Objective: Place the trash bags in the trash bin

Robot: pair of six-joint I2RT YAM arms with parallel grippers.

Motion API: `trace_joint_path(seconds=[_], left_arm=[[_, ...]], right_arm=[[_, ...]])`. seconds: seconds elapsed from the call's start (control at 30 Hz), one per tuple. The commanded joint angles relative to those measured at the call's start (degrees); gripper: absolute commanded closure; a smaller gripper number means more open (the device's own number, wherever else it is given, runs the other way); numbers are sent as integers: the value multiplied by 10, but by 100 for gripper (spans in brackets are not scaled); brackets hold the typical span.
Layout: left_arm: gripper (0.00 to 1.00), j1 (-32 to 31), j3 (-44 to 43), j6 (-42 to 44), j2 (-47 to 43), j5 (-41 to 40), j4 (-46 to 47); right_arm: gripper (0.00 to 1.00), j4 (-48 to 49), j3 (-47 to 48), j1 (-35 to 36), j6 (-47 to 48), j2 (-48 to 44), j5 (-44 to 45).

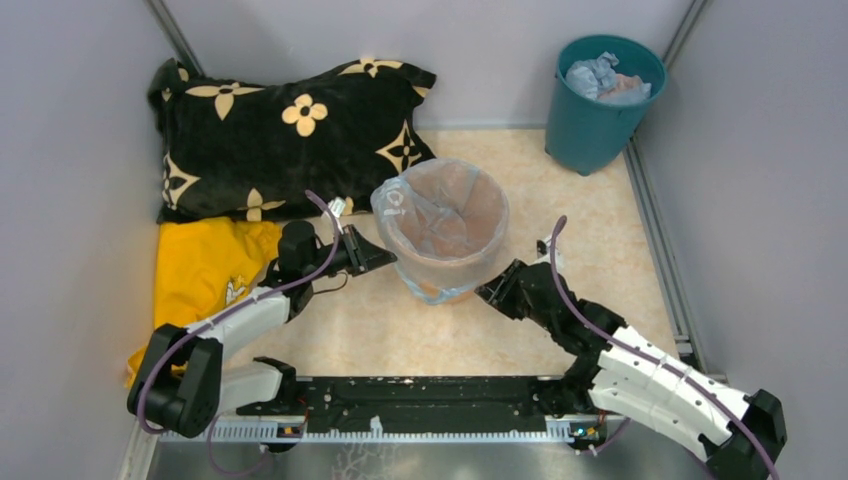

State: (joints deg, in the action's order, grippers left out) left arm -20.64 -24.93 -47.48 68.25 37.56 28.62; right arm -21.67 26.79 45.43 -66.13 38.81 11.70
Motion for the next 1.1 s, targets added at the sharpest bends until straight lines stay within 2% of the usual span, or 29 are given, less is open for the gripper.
trace_joint_path(seconds=[0.0,0.2,0.37,0.53,0.8,1.07], left_arm=[[87,-3,-22,16,11,6,10],[79,-3,-19,10,20,18,27],[78,-3,-14,10,20,18,31],[78,-3,-10,9,18,22,34],[79,-3,-4,7,19,26,45],[79,-3,-3,9,19,29,43]], right_arm=[[69,-9,38,32,-34,8,0],[68,35,58,87,-103,59,50],[66,62,82,148,-144,107,99],[66,67,95,184,-173,116,131],[69,72,73,197,-205,76,118],[71,86,69,199,-194,75,59]])
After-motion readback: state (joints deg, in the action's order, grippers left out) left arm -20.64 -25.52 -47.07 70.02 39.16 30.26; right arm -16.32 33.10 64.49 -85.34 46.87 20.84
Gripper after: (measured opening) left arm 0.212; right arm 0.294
